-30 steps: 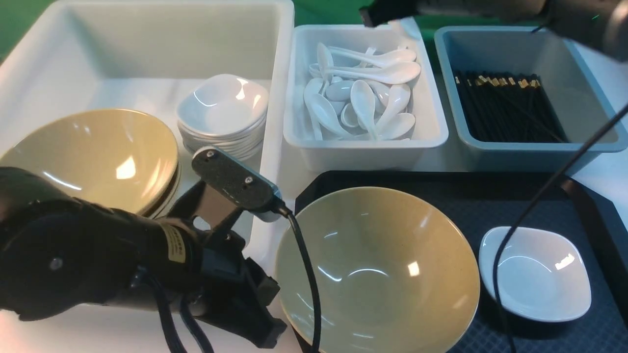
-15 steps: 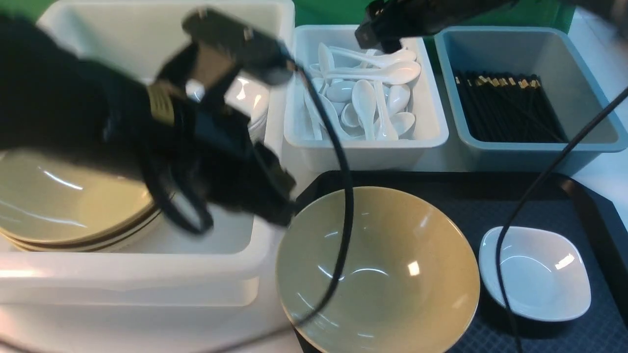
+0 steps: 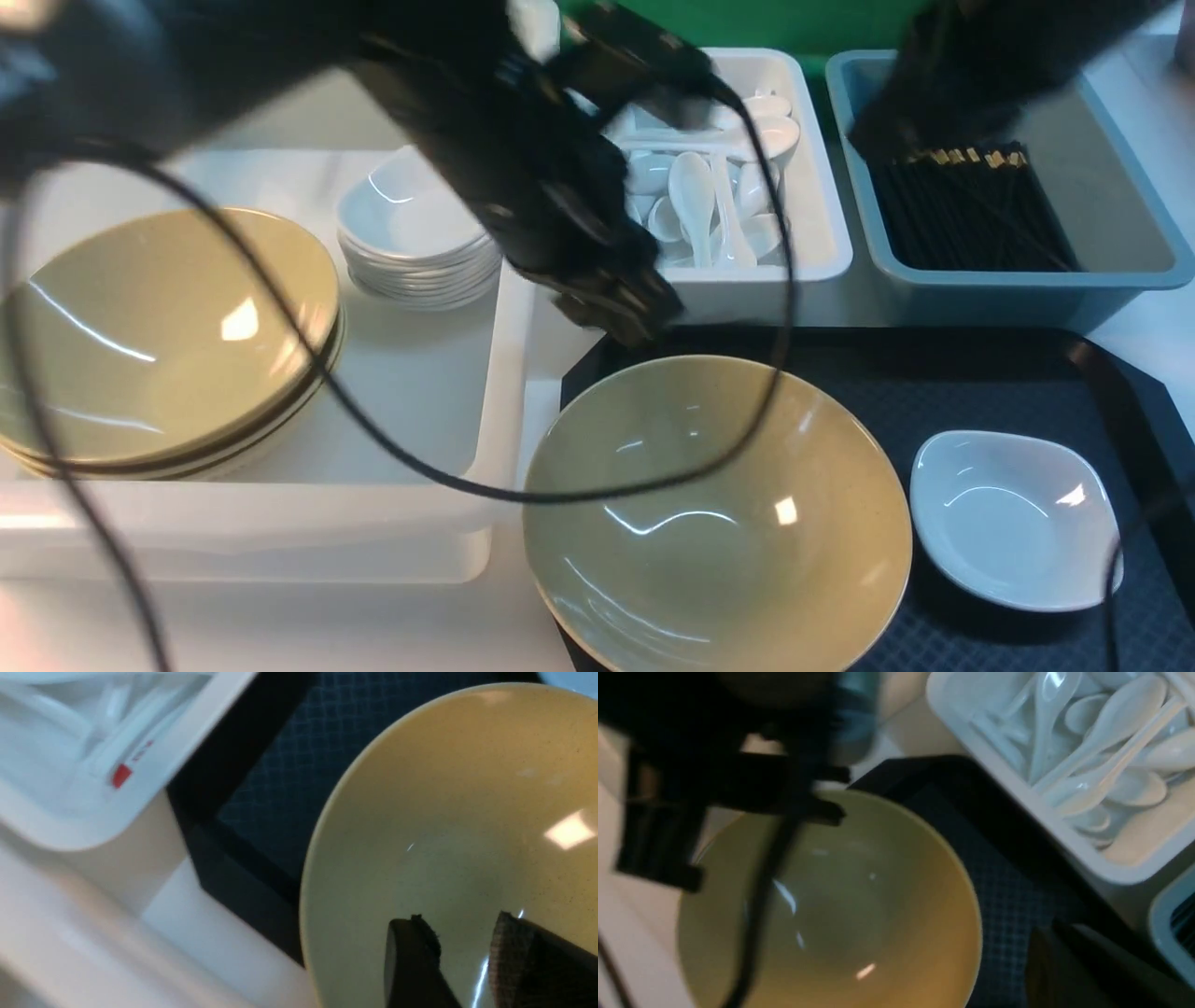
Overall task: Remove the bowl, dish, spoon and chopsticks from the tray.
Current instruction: Use the left arm to grab the yellow noodle bowl on the left, then use the left arm to put the noodle bowl into the large storage box on the left, then use the left arm to grab the plate, then use the left arm to put the plate into the large storage box on the left
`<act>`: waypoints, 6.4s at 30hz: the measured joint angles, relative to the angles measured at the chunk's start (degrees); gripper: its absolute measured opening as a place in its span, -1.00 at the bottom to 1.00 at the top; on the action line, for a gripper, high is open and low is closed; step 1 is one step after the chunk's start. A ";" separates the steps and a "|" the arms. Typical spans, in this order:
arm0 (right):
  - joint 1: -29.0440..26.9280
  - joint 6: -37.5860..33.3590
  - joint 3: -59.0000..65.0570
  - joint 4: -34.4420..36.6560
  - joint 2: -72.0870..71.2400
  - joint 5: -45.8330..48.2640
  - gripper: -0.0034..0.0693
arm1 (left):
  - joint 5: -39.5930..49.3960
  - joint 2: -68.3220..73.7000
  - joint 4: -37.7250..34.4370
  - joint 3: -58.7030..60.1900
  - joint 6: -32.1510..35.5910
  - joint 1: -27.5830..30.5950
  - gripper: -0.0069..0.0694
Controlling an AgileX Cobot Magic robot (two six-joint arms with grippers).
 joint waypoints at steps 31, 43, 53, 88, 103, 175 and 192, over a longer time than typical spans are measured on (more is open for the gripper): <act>0.31 2.05 22.42 -0.51 -25.82 -2.91 -0.81 | -1.42 9.08 3.63 -6.78 -5.50 -1.82 -0.79; 3.31 0.21 15.37 5.75 -19.54 -6.69 -0.81 | 5.15 -11.99 -12.89 -3.75 -3.33 28.81 -0.79; 14.94 -4.30 13.72 7.53 -14.44 -10.50 -0.80 | 2.12 -23.85 -18.32 8.22 -3.19 60.65 -0.79; 15.65 -6.22 13.72 4.05 -12.67 -10.76 -0.78 | -14.43 -23.17 -8.92 24.14 -3.83 66.15 0.62; 12.16 16.43 17.91 -26.82 -19.72 -0.82 -0.78 | -15.07 -17.34 -5.47 16.65 -12.00 6.58 0.38; 23.37 16.36 24.54 -9.60 -17.33 -13.82 -0.78 | -26.12 1.92 -3.60 -1.77 -11.07 32.60 -0.81; 23.47 19.24 24.54 -18.22 -17.33 -13.47 -0.75 | -22.88 9.89 -2.62 -1.70 -1.29 32.51 0.59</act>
